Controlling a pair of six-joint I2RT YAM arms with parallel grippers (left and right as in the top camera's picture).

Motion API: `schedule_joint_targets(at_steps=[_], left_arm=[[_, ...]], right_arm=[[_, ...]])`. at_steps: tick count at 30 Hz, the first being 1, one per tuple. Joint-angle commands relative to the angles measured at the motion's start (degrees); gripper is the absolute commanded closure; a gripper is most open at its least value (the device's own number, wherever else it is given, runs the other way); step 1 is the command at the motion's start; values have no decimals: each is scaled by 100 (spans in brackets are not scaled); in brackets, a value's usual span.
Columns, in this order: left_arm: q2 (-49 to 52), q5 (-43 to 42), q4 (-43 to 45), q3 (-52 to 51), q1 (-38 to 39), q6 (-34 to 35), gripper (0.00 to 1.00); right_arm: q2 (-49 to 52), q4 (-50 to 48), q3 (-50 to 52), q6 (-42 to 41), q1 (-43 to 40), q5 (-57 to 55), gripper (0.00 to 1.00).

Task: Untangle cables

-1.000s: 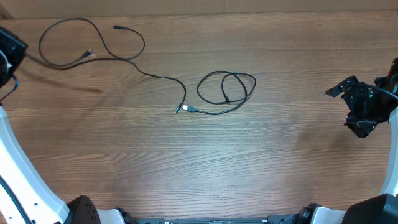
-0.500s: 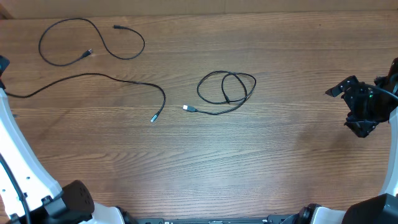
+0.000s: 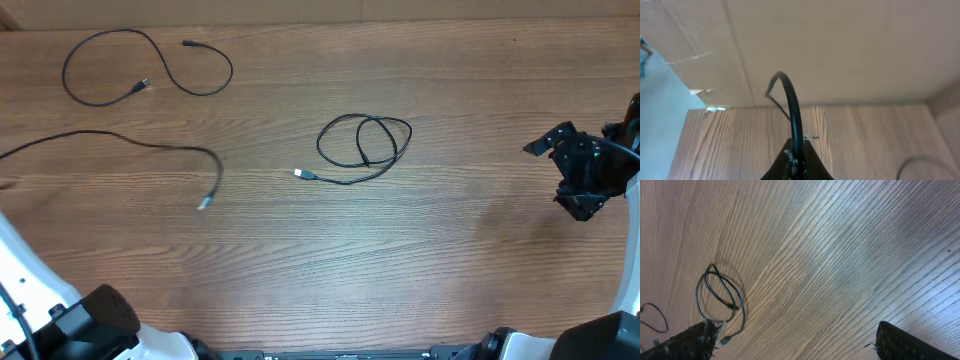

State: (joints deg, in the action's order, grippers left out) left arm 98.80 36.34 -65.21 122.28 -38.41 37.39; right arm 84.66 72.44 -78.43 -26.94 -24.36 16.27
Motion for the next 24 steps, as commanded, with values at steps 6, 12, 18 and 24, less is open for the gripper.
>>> schedule_joint_targets(at_steps=[6, 12, 18, 24], left_arm=[[448, -1001, -42, -4, -507, 203, 96], [1075, -1460, -835, -4, -505, 205, 96], [1499, -2938, -1255, -4, -496, 96, 96], [1530, -6072, -994, -2, -446, -507, 96]], right_arm=[[-42, -35, -103, 24, -4, -17, 0], [-42, -35, -103, 24, -4, -17, 0], [-42, -35, -103, 24, -4, -17, 0], [-42, -35, -103, 22, -4, -17, 0]])
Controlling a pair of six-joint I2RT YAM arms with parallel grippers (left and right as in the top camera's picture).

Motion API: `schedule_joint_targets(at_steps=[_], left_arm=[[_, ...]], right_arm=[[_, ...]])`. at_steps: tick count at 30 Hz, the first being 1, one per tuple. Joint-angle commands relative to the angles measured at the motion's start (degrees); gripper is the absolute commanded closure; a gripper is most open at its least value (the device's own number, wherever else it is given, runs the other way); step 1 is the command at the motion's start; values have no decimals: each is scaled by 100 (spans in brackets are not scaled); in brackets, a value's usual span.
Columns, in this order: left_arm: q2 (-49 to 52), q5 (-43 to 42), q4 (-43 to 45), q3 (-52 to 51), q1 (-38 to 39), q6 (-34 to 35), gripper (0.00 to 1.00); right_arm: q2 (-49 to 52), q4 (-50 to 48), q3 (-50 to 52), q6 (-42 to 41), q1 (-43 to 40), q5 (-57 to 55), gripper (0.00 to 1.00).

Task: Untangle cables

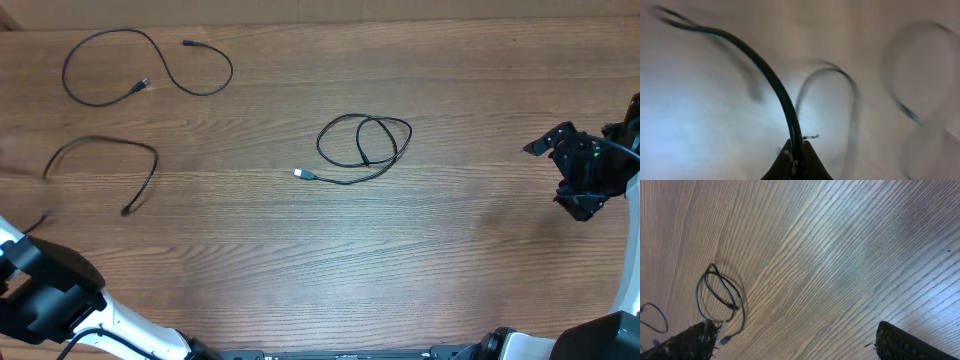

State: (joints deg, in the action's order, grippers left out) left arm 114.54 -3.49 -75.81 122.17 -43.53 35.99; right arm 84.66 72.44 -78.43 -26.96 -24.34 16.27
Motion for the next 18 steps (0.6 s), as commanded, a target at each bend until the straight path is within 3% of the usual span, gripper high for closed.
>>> schedule_joint_targets(at_steps=[1, 4, 8, 13, 18], left_arm=[[-44, -2527, 66, 9, 70, -337, 96], [-44, -3355, 63, 9, 74, 184, 96], [-44, -3777, 66, 9, 107, 896, 96], [-44, -3112, 24, 2, 238, 289, 96], [-42, -1530, -199, -42, 525, -452, 95]], right_arm=[[-42, -35, -103, 24, -7, -17, 0], [-42, -35, -103, 26, -7, -17, 0], [-42, -35, -103, 26, -7, -17, 0], [-42, -35, -103, 26, -7, -17, 0], [-42, -35, -103, 26, -7, -17, 0]])
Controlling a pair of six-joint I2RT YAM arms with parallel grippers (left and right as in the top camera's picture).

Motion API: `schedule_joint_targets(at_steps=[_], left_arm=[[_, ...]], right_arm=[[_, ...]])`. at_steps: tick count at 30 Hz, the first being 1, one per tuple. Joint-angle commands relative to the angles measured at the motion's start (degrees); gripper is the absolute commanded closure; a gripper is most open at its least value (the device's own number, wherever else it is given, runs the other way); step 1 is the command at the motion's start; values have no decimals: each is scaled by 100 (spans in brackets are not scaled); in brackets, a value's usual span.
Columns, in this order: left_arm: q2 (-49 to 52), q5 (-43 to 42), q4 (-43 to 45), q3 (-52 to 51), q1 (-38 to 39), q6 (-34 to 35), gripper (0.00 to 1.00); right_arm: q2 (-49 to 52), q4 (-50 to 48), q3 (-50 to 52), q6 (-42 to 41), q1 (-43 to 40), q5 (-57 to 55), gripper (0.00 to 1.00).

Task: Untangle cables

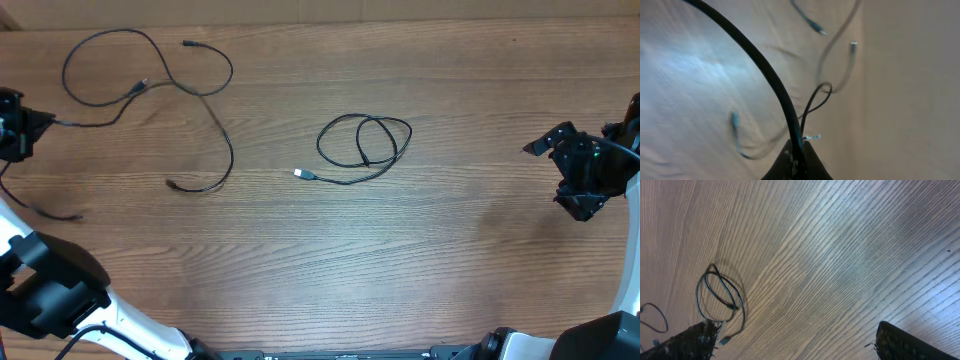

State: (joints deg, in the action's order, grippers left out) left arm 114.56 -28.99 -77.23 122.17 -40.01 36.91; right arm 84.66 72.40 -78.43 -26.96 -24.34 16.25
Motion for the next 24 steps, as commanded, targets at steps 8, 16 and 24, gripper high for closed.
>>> schedule_joint_targets(at_steps=[8, 16, 24], left_arm=[[-20, 1423, 315, -96, 817, -1829, 96], [57, 2907, 289, -96, 1204, -2105, 96], [179, 2935, -282, -98, 1244, -2107, 96]], right_arm=[[-42, -31, -103, 26, -7, -15, 0], [-42, -31, -103, 26, -7, -15, 0], [-42, -31, -103, 26, -7, -15, 0]])
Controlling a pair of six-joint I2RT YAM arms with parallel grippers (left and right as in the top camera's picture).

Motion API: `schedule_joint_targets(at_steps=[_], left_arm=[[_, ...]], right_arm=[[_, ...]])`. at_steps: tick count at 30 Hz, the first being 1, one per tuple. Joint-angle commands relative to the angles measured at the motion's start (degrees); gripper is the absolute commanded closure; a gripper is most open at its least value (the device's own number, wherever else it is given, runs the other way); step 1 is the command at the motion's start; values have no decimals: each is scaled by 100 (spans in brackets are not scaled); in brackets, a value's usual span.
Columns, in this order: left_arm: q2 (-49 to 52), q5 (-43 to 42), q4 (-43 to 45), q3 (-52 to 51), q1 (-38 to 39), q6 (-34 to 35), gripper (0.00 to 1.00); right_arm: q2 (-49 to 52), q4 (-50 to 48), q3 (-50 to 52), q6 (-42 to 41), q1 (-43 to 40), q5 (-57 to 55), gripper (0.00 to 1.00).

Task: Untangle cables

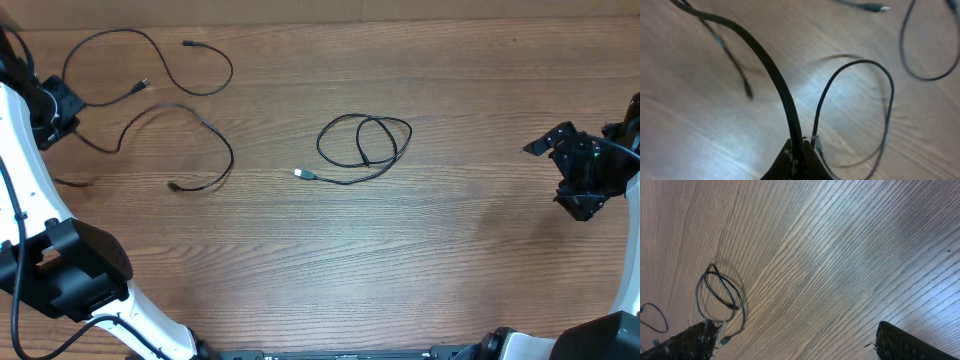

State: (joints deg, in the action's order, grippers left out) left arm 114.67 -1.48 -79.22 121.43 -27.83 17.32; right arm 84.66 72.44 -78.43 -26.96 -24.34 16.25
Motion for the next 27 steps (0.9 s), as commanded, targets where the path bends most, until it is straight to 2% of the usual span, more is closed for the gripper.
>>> schedule_joint_targets(at_steps=[1, 13, 19, 20, 23, 26, 27], left_arm=[[197, 179, -160, -24, 50, -151, 96], [721, 243, -468, -31, 96, -168, 96], [1257, 706, -297, -31, 96, -177, 93], [1335, 741, -240, -31, 96, -177, 90], [1545, 645, -94, -31, 98, -210, 67], [1593, 588, 66, -31, 96, -212, 57], [1587, 584, 114, -2, 96, -212, 42]], right_arm=[[-42, -35, -103, 26, -7, -15, 0], [-42, -35, -103, 24, -7, -15, 0], [-42, -35, -103, 26, -7, -15, 0], [-42, -35, -103, 26, -7, -15, 0], [-42, -35, -103, 26, -7, -15, 0], [-42, -35, -103, 26, -7, -15, 0], [-42, -35, -103, 26, -7, -15, 0]])
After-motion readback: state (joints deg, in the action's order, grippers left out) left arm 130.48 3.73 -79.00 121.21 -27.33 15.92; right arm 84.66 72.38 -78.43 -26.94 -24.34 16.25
